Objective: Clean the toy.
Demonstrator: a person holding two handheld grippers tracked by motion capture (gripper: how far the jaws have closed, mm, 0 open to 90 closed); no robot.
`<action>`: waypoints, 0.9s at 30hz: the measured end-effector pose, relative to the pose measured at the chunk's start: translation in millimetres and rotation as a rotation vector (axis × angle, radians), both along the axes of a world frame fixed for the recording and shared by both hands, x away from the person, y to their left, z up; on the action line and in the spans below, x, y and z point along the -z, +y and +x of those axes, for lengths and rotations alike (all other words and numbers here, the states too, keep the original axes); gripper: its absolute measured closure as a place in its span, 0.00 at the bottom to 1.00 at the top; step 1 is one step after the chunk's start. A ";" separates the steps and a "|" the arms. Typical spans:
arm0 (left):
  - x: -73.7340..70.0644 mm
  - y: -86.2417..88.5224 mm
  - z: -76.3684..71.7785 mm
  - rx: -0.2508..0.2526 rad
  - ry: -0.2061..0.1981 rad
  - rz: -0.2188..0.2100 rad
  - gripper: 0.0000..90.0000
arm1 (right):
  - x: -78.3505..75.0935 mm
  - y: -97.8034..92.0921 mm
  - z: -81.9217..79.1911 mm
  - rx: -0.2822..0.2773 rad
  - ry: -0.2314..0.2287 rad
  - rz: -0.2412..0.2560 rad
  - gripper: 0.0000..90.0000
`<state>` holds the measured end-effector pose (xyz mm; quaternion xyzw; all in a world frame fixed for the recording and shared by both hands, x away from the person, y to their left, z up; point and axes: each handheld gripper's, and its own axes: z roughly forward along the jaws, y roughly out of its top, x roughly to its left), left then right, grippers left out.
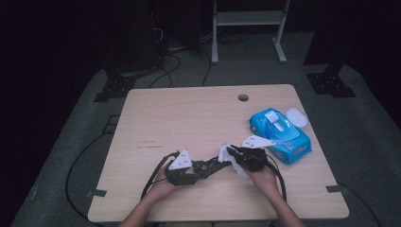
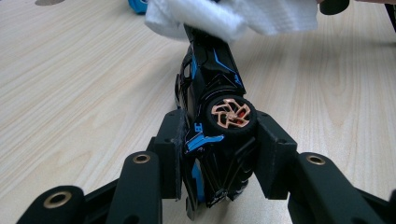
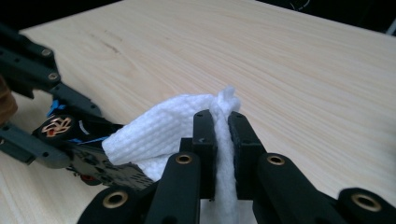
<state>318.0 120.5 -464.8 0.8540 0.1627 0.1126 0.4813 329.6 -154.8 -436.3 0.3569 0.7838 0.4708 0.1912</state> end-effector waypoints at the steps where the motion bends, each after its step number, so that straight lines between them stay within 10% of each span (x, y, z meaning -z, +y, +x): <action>1: 0.1 -0.1 0.0 -0.001 0.002 -0.002 0.65 | 0.2 -1.5 0.1 0.009 0.005 0.009 0.92; 27: -0.9 1.2 -1.0 0.003 -0.008 0.015 0.65 | 2.8 -7.2 1.3 0.030 0.002 -0.006 0.91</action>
